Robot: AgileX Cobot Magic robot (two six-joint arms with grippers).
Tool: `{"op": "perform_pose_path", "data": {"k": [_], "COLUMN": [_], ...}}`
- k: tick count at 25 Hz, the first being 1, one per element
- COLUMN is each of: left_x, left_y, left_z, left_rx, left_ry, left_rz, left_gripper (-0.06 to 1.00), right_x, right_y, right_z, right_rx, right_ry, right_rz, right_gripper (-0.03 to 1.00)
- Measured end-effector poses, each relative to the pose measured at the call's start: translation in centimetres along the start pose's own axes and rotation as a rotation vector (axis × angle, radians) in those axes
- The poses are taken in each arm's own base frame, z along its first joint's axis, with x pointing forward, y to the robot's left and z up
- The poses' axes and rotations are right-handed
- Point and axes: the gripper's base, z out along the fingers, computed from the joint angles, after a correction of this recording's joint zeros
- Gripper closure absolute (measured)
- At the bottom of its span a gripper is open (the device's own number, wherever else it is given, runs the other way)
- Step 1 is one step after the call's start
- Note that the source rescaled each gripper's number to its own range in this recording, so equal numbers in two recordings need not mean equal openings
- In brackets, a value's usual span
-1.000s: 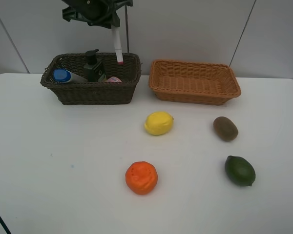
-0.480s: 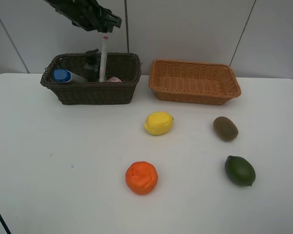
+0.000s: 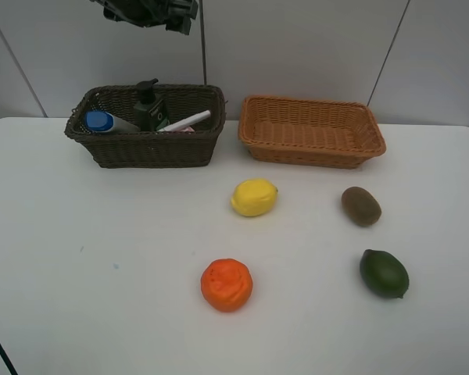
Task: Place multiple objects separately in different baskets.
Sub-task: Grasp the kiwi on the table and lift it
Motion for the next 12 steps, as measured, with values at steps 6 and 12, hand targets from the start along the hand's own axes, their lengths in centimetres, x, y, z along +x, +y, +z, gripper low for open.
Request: {"op": "perform_pose_path", "data": {"k": [6, 12], "left_x": [-1.1, 1.5], "left_y": [3.8, 9.6], "left_z": [-4.9, -10.4], "left_rx": [-0.087, -0.215], "left_ry": [0.084, 0.221], "left_rz": [-0.067, -0.190], "left_gripper": [-0.02, -0.02], "right_x": [0.0, 0.0], "right_y": [0.0, 0.0], "right_z": [0.0, 0.0], "right_rx": [0.000, 0.000], "right_ry": [0.000, 0.000], "right_rz": [0.000, 0.000], "right_gripper": [0.01, 0.01]}}
